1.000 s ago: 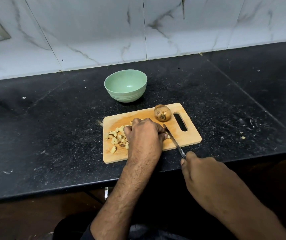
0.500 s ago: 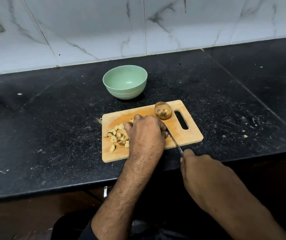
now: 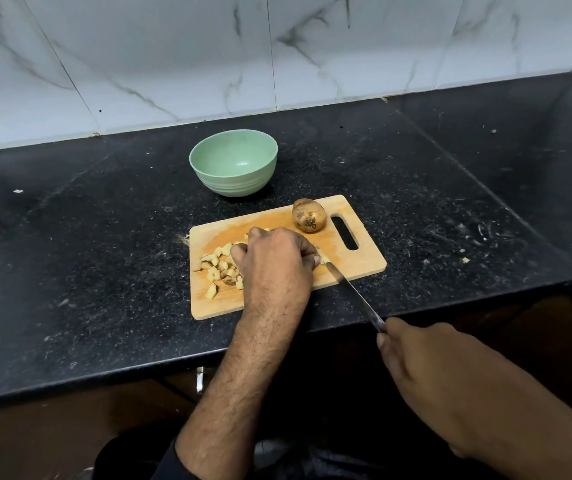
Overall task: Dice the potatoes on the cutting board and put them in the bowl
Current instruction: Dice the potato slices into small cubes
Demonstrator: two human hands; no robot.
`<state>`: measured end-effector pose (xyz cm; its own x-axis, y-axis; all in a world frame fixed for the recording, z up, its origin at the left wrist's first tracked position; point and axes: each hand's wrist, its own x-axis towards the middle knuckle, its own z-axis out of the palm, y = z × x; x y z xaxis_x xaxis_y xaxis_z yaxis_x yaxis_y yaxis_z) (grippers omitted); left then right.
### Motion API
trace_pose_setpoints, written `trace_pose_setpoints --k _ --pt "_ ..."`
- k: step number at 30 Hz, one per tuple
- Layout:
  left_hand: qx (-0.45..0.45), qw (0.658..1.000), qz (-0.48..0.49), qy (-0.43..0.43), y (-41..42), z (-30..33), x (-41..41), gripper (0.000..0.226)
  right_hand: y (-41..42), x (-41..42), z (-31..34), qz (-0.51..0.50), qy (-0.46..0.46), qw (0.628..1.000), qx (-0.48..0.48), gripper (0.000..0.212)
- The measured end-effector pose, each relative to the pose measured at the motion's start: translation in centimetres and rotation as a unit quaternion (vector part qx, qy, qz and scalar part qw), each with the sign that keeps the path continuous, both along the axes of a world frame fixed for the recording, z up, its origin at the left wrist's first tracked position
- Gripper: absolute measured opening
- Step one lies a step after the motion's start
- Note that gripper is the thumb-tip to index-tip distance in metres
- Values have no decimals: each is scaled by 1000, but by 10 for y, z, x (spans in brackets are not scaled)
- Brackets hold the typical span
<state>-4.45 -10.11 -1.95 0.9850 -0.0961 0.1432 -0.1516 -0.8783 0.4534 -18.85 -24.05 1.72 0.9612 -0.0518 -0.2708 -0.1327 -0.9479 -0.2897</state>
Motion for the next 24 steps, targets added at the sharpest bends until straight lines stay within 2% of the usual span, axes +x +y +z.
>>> trace_pose_setpoints --k 7,13,18,24 --pt "-29 999 4 -19 3 3 -14 23 -5 3 8 -45 -31 998 25 36" --pt "25 999 22 -38 -17 3 -24 56 -13 8 -3 -50 -31 998 25 37" --pt "14 996 64 -67 -31 -2 -23 53 -20 6 -6 -52 -38 998 25 36" --pt "-42 994 60 -75 -27 -5 -19 53 -23 7 -5 -50 -32 998 32 37"
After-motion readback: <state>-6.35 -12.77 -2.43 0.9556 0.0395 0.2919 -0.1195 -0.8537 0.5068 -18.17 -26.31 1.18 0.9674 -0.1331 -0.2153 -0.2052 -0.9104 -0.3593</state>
